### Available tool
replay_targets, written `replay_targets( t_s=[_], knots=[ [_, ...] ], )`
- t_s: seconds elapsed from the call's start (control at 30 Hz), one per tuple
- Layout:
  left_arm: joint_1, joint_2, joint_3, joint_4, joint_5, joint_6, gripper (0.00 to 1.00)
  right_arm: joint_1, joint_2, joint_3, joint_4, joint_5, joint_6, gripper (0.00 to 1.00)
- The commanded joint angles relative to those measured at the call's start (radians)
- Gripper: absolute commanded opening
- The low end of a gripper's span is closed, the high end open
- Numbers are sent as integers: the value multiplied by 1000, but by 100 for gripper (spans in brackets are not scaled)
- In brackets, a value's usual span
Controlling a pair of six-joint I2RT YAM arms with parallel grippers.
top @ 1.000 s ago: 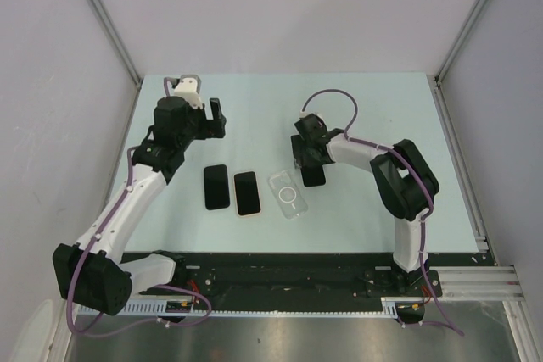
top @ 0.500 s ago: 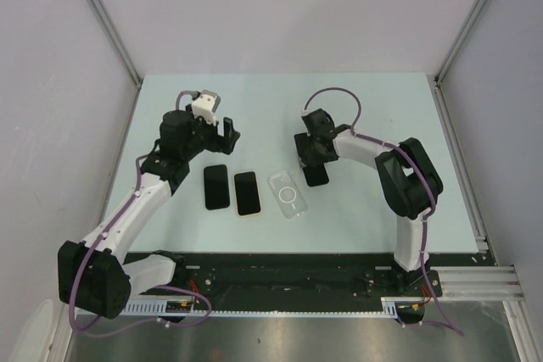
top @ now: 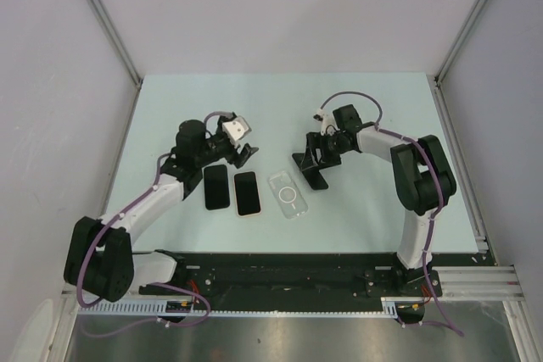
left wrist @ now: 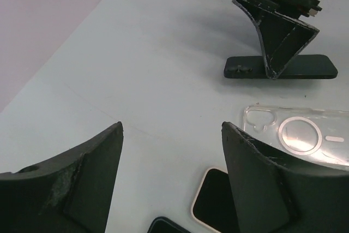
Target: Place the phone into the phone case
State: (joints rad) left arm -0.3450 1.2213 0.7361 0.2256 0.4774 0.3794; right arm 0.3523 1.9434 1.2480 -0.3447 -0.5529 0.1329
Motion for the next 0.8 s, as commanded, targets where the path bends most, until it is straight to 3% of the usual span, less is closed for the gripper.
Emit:
replay_targets(
  t_s=[0.0, 0.1, 0.3, 0.47, 0.77],
  knots=[
    [-26, 69, 14, 77, 167, 203, 75, 4, 6, -30, -27, -235, -15, 59],
    [-40, 102, 32, 83, 219, 258, 67, -4, 3, -30, -14, -318, -18, 59],
    [-124, 216, 115, -27, 239, 421, 76, -18, -3, -30, -8, -406, -18, 60],
    [-166, 282, 155, -51, 233, 484, 77, -19, -20, -30, -11, -453, -13, 60],
    [-195, 345, 253, -285, 289, 598, 77, -19, -61, -30, 12, -541, 11, 60]
  ],
)
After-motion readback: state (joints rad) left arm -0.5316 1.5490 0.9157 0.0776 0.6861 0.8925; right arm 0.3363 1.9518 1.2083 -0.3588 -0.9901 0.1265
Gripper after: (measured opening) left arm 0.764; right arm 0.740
